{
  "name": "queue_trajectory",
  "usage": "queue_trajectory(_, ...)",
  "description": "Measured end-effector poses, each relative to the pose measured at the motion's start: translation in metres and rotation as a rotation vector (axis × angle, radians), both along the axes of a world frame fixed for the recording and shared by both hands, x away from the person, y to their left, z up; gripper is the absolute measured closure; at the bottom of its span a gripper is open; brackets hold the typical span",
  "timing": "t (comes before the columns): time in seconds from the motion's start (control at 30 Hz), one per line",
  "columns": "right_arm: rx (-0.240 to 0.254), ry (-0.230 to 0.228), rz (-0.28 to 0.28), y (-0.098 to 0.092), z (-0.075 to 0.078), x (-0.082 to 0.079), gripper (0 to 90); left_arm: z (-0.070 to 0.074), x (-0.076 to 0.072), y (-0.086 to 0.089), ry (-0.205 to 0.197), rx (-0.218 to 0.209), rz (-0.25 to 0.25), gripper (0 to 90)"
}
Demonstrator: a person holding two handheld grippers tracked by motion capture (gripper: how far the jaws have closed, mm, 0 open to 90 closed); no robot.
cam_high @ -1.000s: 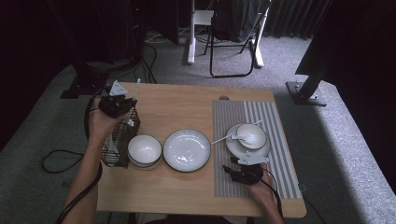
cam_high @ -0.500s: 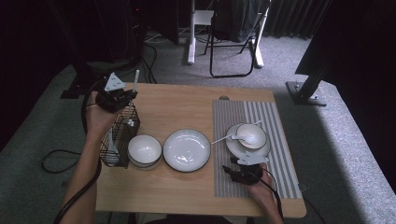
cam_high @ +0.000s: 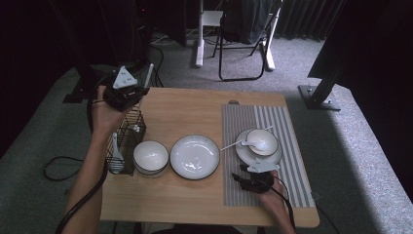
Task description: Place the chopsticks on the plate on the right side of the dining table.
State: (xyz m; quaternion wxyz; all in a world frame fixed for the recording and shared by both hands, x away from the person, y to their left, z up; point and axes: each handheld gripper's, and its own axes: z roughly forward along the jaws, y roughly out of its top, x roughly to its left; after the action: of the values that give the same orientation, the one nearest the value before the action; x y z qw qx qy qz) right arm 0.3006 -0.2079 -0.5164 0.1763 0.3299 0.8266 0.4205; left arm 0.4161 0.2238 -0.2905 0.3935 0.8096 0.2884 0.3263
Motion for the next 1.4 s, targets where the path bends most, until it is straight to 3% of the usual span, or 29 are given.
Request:
queue_trajectory(0.23, 0.002, 0.001, -0.002, 0.000, 0.000, 0.000, 50.1, -0.001, 0.001, -0.011, 0.021, -0.033, -0.043, 85.1)
queue_trajectory(0.77, 0.002, 0.003, -0.002, -0.001, 0.000, 0.000, 50.1, -0.008, -0.004, -0.033, 0.075, -0.034, -0.119, 85.1)
queue_trajectory(1.4, 0.006, 0.002, 0.003, 0.000, 0.000, 0.000, 49.4, -0.008, -0.017, -0.052, 0.066, -0.042, -0.173, 85.0)
